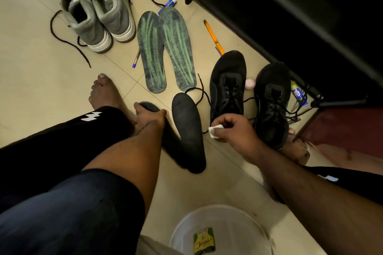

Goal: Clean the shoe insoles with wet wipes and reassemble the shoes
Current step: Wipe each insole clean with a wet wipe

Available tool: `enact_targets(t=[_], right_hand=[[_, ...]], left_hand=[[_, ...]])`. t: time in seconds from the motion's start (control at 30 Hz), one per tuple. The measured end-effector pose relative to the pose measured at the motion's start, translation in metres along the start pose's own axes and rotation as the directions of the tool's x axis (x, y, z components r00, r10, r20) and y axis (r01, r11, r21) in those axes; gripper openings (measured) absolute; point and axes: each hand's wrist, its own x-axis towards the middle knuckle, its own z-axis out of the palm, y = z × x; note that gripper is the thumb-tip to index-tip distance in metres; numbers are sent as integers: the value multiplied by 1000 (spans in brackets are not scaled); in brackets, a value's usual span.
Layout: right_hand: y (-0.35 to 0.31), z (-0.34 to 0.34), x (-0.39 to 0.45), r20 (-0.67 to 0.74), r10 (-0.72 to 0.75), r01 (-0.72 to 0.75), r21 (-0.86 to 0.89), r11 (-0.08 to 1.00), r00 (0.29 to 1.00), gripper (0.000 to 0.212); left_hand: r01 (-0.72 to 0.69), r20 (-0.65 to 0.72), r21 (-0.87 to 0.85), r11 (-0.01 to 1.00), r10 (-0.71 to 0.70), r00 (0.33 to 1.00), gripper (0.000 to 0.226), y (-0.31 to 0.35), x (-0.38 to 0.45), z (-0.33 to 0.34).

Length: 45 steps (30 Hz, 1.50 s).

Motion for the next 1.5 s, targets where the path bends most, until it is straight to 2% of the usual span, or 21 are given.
enact_targets(t=[0.07,0.17,0.27,0.37,0.43,0.57,0.7,0.8,0.83,0.87,0.93,0.97,1.03,1.1,1.2,1.33,1.43,1.5], right_hand=[[-23,-6,-3,-26,-41,42,21,999,999,12],[-69,-18,-18,-3,-161,161,46,986,987,13],[-109,-30,-51,79,-274,272,37,962,958,13],[-134,-37,-89,182,-364,365,28,931,914,17],[-143,-38,-115,196,-406,408,29,912,893,19],[-146,-40,-146,142,-441,427,117,896,886,18],[-136,-39,-151,115,-412,389,179,904,904,17],[-124,-40,-136,-2,-390,379,245,893,921,15],[-119,-41,-129,-53,-382,383,242,892,923,15],[-114,-44,-118,-103,-368,382,237,893,924,15],[-102,-53,-95,-185,-323,360,216,908,928,17],[-95,-59,-84,-213,-301,342,193,920,929,17],[-82,-69,-68,-243,-263,305,157,939,934,16],[-68,-76,-53,-269,-225,275,166,947,937,12],[-52,-79,-41,-291,-185,238,162,958,939,10],[-39,-73,-37,-262,-144,189,156,969,954,10],[-42,-67,-33,-250,-140,186,170,968,958,10],[-46,-63,-30,-227,-139,184,191,964,964,9]], left_hand=[[-44,-25,37,998,45,999,92,-3,-6,-6],[-187,-34,79,979,190,981,94,14,-32,-32],[-366,-50,19,931,366,929,92,41,-73,-74],[-491,-80,-63,869,486,870,84,77,-128,-120],[-562,-102,-99,821,554,826,82,89,-158,-142],[-664,-72,-118,738,661,747,94,89,-200,-164],[-699,-94,-113,706,693,715,90,90,-220,-155],[-714,-69,-100,693,711,700,95,94,-215,-135],[-714,-60,-157,682,715,696,96,97,-211,-128],[-686,-63,-261,680,697,714,95,99,-203,-118],[-535,-78,-463,707,569,819,79,96,-176,-92],[-432,-59,-497,752,467,882,67,87,-157,-75],[-188,52,-435,880,233,971,50,55,-118,-36],[-20,181,-258,966,68,981,50,22,-91,1],[32,235,-61,998,-16,972,74,2,-73,43],[89,218,2,996,-87,972,102,20,-64,75],[86,135,33,996,-90,987,108,33,-60,85],[106,141,-28,994,-101,985,107,34,-48,87]])
